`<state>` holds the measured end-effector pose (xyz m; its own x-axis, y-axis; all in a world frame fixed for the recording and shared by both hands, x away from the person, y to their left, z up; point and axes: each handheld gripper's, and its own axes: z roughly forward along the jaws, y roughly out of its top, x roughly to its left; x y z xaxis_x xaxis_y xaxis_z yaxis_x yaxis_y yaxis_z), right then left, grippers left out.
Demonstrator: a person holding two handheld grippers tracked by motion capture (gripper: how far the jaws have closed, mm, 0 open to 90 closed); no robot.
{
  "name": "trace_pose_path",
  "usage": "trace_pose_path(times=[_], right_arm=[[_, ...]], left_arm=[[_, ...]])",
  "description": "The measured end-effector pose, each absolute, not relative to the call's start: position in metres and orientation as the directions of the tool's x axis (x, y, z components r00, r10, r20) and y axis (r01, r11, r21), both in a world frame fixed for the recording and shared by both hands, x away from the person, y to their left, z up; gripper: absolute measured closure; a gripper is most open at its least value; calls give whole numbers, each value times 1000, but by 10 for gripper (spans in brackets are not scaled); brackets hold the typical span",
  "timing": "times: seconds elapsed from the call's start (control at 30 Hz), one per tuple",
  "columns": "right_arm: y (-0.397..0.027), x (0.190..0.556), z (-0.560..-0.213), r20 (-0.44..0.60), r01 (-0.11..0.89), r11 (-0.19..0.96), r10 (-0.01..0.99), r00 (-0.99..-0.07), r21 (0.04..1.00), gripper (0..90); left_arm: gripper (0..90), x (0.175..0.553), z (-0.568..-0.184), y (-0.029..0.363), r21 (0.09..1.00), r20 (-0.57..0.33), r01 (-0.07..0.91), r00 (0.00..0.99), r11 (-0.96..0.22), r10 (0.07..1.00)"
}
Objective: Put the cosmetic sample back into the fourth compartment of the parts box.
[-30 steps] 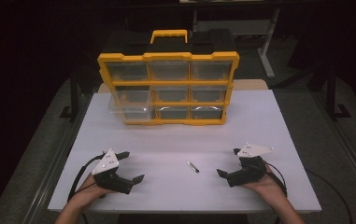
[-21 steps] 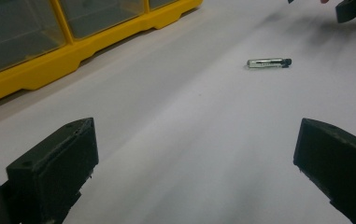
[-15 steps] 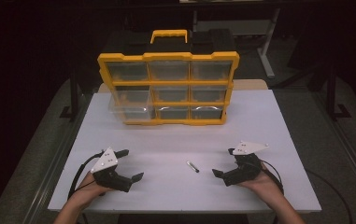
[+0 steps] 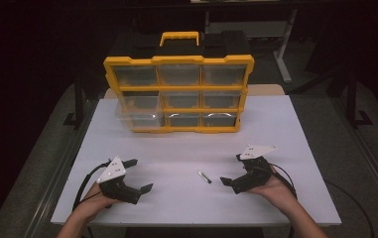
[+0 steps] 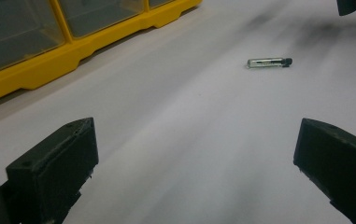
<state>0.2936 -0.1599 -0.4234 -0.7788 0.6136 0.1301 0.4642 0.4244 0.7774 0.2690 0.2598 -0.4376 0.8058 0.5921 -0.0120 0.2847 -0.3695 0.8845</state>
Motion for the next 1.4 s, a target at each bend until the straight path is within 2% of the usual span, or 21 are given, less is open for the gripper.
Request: trace_pose_path(times=[1.4], right_arm=[[-121,324,-414,150,489,488,580,-800,722,0]], left_arm=[[1,271,-436,260,884,-6,282,804,-373,594]])
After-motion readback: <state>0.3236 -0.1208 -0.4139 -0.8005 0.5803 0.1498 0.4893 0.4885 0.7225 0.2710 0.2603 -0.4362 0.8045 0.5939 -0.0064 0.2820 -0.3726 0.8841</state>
